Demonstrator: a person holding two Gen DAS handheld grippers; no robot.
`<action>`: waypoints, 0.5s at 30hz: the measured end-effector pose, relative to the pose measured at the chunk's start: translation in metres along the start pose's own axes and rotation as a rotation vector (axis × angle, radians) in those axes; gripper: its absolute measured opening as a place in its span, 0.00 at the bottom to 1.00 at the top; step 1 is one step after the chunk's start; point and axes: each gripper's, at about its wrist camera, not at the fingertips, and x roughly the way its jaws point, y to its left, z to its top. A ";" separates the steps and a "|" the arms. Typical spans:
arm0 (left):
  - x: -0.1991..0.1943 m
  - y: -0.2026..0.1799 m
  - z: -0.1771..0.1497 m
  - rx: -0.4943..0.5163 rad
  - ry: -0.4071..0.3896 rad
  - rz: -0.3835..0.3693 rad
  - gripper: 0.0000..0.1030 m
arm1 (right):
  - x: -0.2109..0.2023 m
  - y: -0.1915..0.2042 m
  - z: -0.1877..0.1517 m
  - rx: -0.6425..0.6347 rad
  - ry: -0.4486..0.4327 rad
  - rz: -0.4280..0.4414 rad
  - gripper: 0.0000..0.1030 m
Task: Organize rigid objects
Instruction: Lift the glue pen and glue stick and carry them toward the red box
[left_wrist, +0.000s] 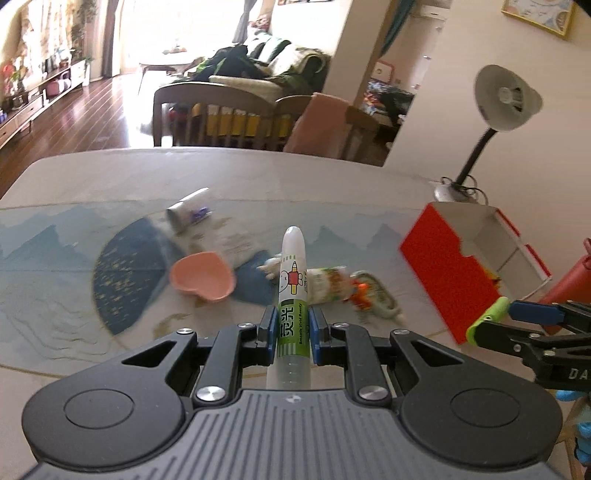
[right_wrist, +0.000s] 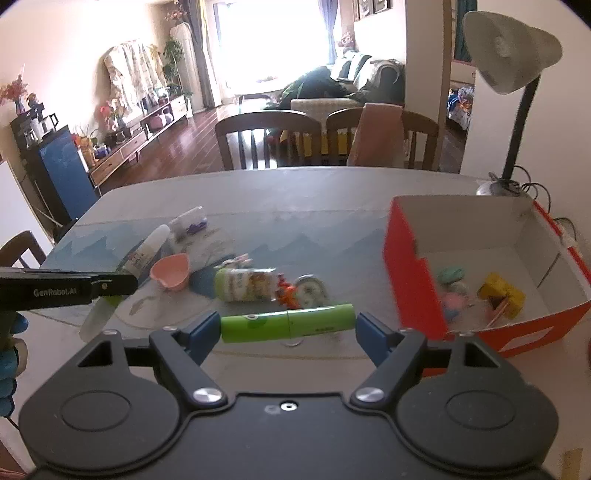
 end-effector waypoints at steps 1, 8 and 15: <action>0.000 -0.006 0.002 0.006 -0.001 -0.006 0.17 | -0.002 -0.006 0.001 0.000 -0.005 -0.003 0.77; 0.014 -0.055 0.012 0.050 0.007 -0.048 0.17 | -0.011 -0.051 0.005 0.025 -0.025 -0.023 0.77; 0.037 -0.106 0.018 0.099 0.026 -0.078 0.17 | -0.017 -0.103 0.002 0.059 -0.039 -0.057 0.77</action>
